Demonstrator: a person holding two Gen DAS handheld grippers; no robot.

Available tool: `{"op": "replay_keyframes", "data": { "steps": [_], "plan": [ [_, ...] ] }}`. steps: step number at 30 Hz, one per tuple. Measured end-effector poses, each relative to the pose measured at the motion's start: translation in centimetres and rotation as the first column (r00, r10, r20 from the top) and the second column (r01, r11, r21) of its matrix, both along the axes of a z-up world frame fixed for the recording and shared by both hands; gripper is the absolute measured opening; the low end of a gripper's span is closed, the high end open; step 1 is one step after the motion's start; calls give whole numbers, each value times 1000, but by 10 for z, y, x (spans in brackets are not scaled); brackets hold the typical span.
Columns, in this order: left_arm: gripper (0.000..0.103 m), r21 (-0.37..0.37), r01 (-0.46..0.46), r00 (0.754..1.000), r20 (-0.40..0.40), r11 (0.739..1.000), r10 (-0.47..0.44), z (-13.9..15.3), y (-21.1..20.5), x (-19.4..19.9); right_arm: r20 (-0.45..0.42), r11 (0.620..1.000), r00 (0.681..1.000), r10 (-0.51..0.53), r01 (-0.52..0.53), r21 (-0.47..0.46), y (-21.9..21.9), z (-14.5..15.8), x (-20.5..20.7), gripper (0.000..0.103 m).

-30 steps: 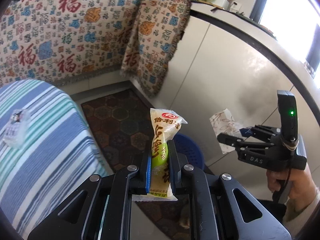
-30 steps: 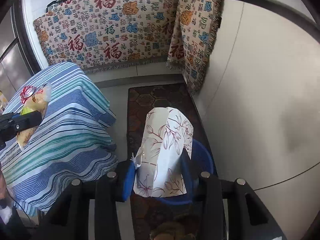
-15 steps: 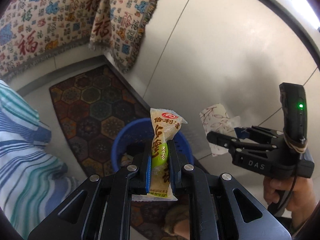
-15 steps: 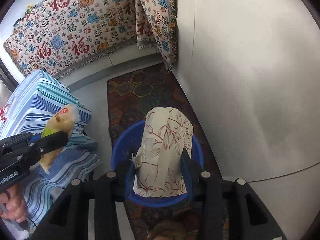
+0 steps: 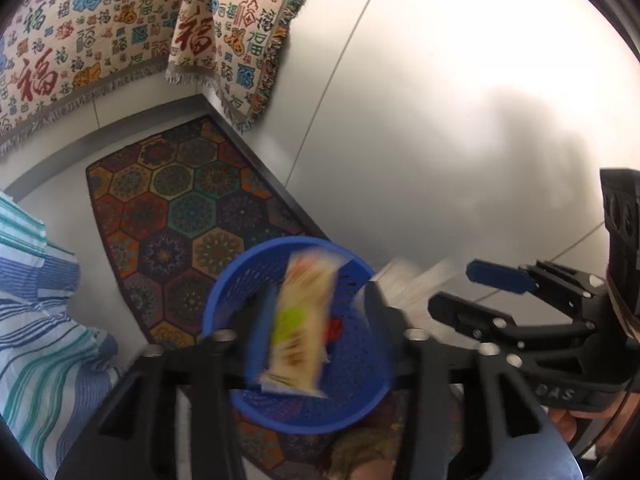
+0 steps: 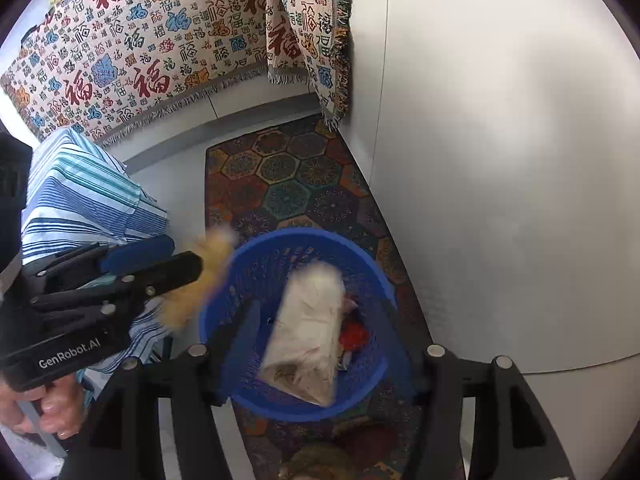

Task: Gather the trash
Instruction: 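Release the wrapper into the basket while the right tool drops the paper box, then move both open tools back over the table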

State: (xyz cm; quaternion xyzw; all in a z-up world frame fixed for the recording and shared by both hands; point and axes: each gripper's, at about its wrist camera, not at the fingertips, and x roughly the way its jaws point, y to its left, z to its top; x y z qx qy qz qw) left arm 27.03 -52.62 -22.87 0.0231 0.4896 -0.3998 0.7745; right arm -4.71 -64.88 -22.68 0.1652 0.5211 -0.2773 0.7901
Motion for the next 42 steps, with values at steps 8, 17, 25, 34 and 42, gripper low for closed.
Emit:
{"op": "replay_keyframes", "data": {
  "steps": [8, 17, 25, 34, 42],
  "plan": [
    [57, -45, -44, 999, 5, 998, 44, 26, 24, 1, 56, 995, 998, 6, 0, -104, 12, 30, 1, 62],
    [66, -81, -156, 973, 160, 984, 167, 113, 164, -34, 221, 948, 964, 146, -73, -309, 90, 102, 42, 62],
    [76, 50, -357, 902, 278, 933, 330, 128, 350, -46, 276, 897, 884, 377, -274, -347, 212, 107, 119, 64],
    [76, 172, -536, 835, 251, 827, 489, 81, 515, 16, 193, 842, 826, 530, -486, -233, 348, 57, 200, 64],
    [76, 152, -579, 808, 238, 801, 539, 62, 564, 49, 178, 906, 889, 423, -409, -111, 386, 44, 275, 68]
  ]
}}
